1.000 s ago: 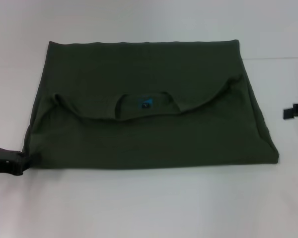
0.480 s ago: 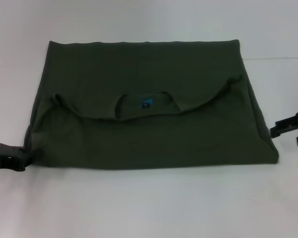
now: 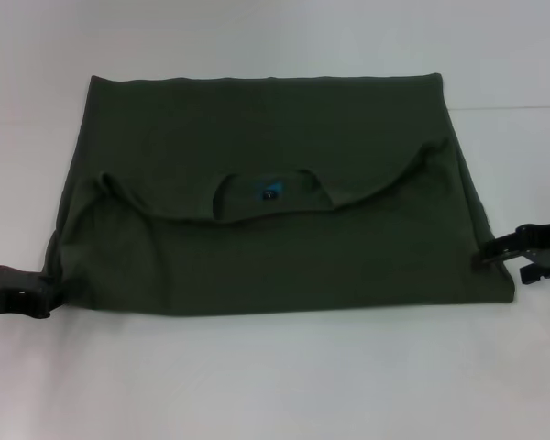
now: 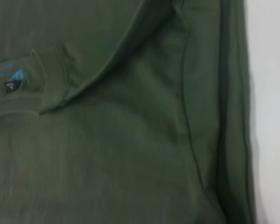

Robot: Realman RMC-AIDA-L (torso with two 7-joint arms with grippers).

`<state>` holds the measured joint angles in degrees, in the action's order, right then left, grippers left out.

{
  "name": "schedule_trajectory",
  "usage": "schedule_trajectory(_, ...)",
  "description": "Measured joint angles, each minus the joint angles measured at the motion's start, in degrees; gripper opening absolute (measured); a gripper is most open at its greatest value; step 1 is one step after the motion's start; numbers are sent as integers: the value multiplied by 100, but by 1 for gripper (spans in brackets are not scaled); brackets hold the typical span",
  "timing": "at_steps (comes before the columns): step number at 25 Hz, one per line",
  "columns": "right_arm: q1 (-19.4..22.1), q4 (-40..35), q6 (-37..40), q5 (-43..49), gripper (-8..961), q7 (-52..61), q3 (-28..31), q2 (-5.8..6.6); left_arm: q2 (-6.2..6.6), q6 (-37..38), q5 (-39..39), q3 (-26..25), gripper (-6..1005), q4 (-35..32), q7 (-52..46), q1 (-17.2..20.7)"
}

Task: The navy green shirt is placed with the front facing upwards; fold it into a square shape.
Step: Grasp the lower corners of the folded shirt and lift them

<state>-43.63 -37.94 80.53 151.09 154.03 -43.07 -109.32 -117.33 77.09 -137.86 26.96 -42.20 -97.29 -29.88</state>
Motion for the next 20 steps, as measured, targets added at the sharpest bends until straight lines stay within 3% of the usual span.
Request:
schedule_trajectory(9,-54,66,-135,17,942,-140,-9,-153,0,8,5,-18,52,2,0,6)
schedule_trajectory(20,-57,130,-212,45,942,-145,-41,-169,0,-2,5,-1,52,2,0,-5)
